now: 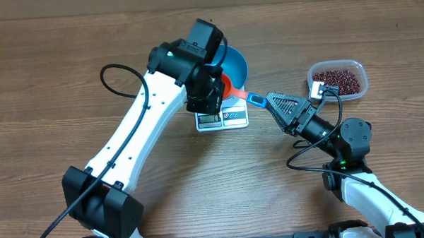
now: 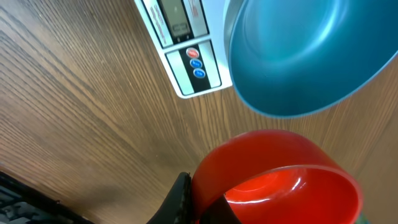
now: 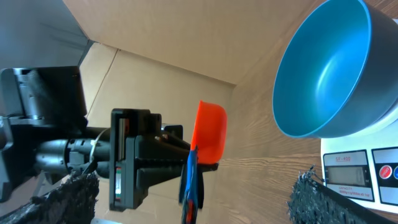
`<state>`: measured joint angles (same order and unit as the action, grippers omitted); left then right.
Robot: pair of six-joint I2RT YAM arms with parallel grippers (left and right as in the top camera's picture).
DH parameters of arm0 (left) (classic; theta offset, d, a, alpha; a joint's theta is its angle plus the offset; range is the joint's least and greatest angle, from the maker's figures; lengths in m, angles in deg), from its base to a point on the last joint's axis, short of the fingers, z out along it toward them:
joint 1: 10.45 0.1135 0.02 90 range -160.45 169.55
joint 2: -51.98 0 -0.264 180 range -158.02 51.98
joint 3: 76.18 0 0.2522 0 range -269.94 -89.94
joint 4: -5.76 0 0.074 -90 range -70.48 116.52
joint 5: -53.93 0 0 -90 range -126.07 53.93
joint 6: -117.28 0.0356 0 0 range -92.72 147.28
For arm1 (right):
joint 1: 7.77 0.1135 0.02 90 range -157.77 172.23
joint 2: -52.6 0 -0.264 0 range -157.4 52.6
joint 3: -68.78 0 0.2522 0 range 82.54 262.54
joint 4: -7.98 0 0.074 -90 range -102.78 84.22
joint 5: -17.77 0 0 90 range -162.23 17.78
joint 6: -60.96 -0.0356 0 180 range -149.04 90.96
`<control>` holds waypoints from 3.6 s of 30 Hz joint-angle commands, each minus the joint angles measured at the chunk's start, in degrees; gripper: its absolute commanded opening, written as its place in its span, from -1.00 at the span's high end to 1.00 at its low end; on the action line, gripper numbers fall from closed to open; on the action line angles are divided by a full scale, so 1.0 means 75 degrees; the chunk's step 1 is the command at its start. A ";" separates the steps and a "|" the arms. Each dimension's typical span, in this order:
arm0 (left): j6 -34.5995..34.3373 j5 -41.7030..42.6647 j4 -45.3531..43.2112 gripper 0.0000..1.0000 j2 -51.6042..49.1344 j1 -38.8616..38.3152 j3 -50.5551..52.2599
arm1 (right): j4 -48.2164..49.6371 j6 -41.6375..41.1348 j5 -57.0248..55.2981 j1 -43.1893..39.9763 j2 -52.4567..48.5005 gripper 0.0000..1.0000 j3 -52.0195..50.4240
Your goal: Scoop item into bowl and weigh 150g on scale
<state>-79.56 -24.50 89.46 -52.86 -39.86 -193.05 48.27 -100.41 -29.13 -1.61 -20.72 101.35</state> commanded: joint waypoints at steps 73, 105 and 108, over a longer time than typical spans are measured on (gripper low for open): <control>0.2812 -0.0944 -0.0562 -0.99 0.0189 -0.0685 -0.0251 | -0.0236 0.0417 0.0017 -0.0020 -0.0015 0.93 0.0117; 1.1170 -0.0892 0.0201 -0.99 0.1378 -0.0233 -0.0504 | -0.7213 0.4176 -0.0930 -0.0688 0.2736 0.92 0.1754; 1.1167 -0.0924 0.0248 -0.99 0.1378 -0.0233 -0.0504 | -0.8387 0.4473 -0.1821 -0.0688 0.3107 0.92 0.2069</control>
<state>2.42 -30.27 91.03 -43.59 -41.85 -195.44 -10.97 -72.83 -33.88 -6.60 -0.31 113.39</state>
